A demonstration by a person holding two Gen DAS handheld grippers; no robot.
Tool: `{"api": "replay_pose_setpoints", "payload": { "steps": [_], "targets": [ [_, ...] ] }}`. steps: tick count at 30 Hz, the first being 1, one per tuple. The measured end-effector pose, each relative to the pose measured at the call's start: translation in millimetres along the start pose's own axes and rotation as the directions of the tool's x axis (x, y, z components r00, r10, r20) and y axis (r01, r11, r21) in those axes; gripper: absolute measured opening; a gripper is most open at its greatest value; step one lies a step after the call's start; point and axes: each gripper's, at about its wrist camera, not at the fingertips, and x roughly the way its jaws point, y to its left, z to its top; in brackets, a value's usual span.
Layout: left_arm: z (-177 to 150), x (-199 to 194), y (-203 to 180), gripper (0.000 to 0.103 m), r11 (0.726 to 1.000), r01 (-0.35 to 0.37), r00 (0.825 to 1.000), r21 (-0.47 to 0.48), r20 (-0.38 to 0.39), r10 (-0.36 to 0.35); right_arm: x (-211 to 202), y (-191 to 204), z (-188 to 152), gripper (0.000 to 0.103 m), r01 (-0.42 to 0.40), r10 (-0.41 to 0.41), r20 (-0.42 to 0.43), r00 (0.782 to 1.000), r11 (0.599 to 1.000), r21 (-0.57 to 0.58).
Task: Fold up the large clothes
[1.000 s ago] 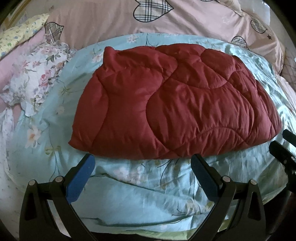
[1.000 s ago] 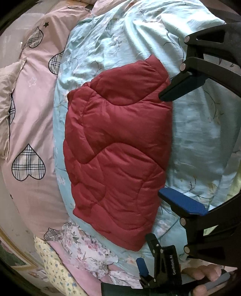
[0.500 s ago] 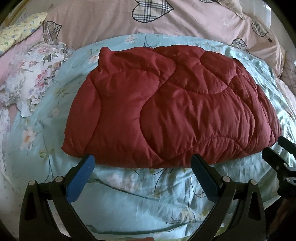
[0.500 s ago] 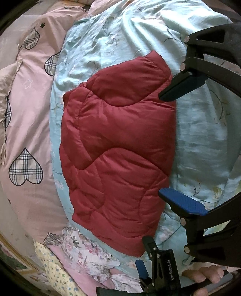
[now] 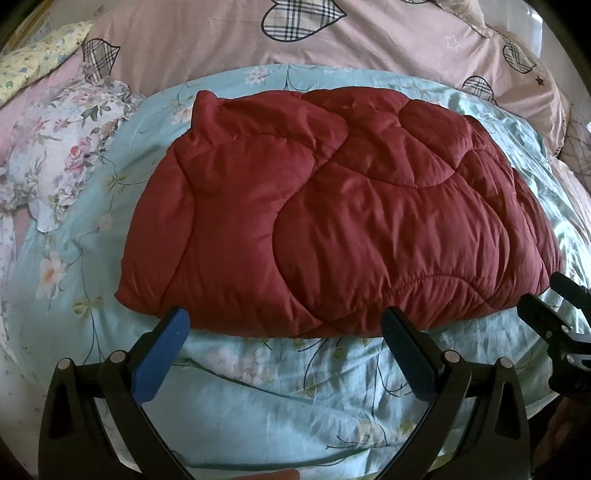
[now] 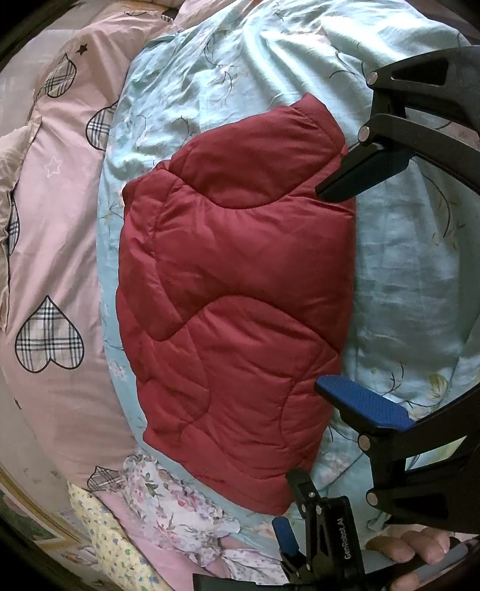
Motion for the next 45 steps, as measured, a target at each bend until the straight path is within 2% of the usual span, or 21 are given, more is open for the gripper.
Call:
{"api": "replay_pose_setpoints", "payload": {
  "steps": [45],
  "targets": [
    [0.5, -1.4, 6.5, 0.103, 1.0, -0.006, 1.0, -0.011, 0.012, 0.006, -4.0, 2.5, 2.3, 0.095, -0.01, 0.01, 0.014, 1.0, 1.0, -0.002]
  ]
}}
